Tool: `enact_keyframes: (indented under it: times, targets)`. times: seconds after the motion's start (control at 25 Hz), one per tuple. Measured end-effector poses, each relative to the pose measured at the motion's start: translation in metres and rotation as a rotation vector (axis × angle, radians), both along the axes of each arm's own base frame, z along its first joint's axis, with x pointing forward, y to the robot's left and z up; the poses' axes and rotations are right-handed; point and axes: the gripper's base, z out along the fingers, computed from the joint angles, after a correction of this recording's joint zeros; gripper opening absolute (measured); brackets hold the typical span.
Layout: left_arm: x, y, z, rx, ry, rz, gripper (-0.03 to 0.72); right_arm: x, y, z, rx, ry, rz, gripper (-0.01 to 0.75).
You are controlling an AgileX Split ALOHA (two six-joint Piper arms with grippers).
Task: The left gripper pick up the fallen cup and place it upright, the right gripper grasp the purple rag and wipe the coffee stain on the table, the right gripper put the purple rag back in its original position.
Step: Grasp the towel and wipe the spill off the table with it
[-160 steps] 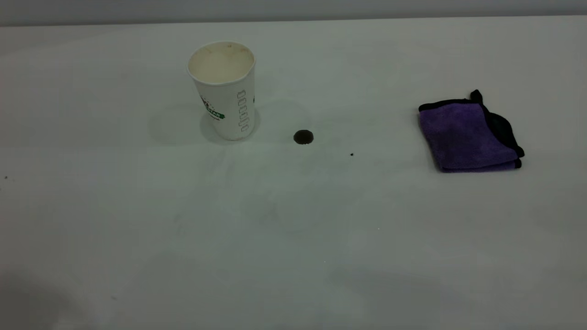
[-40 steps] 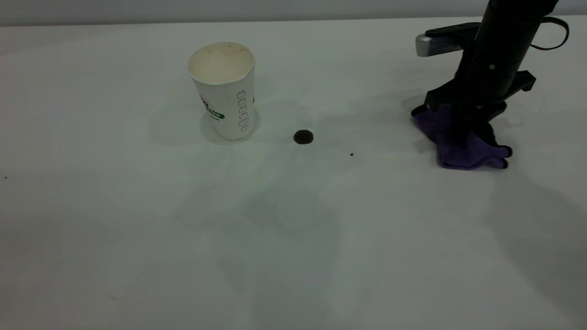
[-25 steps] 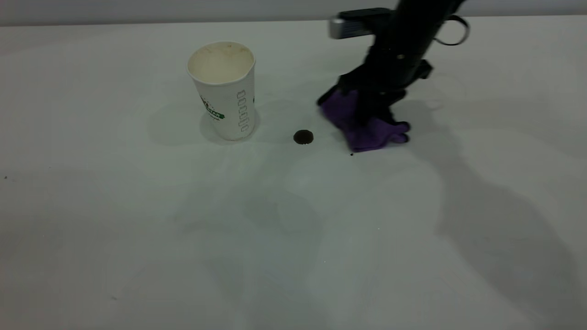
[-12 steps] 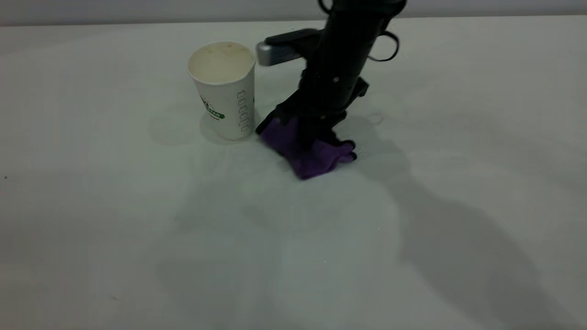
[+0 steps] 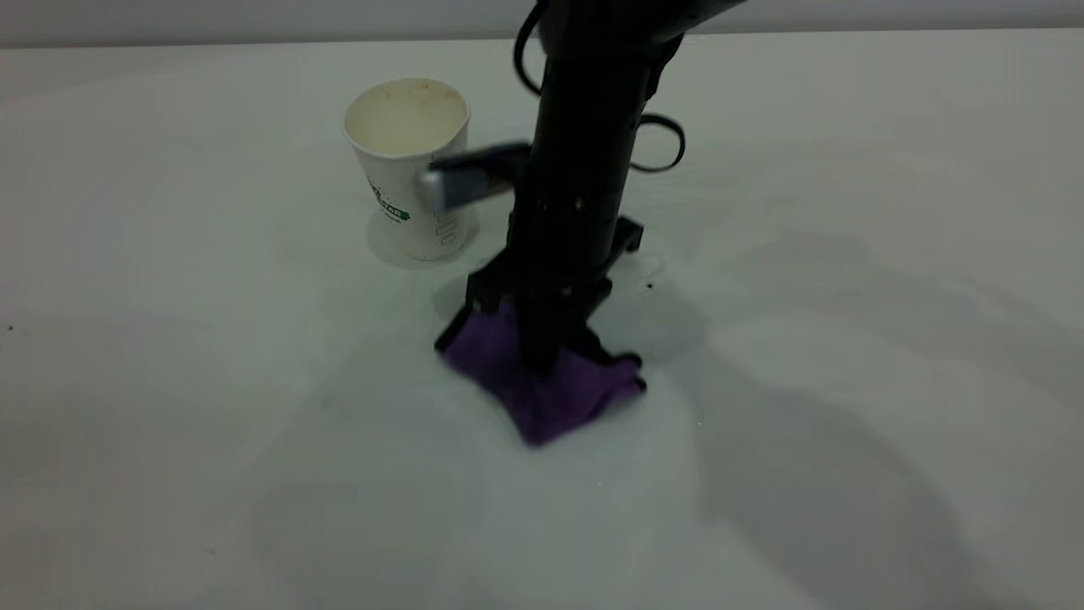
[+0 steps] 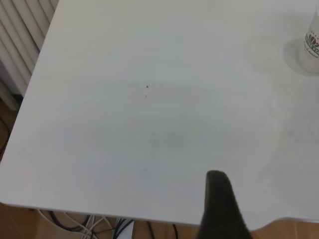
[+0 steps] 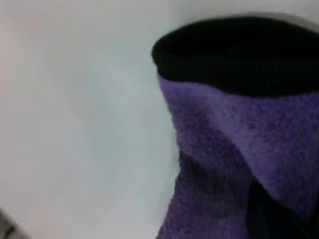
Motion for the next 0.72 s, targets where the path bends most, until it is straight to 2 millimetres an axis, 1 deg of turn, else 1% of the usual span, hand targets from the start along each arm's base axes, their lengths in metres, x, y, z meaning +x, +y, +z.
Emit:
enact_keyframes:
  times: [0.08, 0.2, 0.36, 0.52, 0.64, 0.72]
  targets:
    - [0.0, 0.0, 0.0, -0.001, 0.0, -0.001, 0.519, -0.004, 0.002, -0.001, -0.012, 0.009, 0.026, 0.055]
    - [0.0, 0.0, 0.0, -0.002, 0.0, 0.0, 0.519, -0.003, 0.001, -0.001, -0.022, 0.0, 0.032, 0.055]
    - [0.0, 0.0, 0.0, -0.003, 0.0, 0.0, 0.519, 0.005, -0.009, -0.002, -0.063, -0.015, -0.021, 0.055]
    - [0.0, 0.0, 0.0, -0.003, 0.0, 0.0, 0.519, 0.025, -0.034, 0.0, -0.096, -0.04, -0.113, 0.055]
    - [0.0, 0.0, 0.0, -0.003, 0.0, 0.0, 0.519, 0.045, -0.06, 0.001, -0.093, -0.052, -0.193, 0.056]
    - [0.0, 0.0, 0.0, -0.003, 0.0, 0.0, 0.519, 0.058, -0.082, 0.001, -0.091, -0.055, -0.248, 0.056]
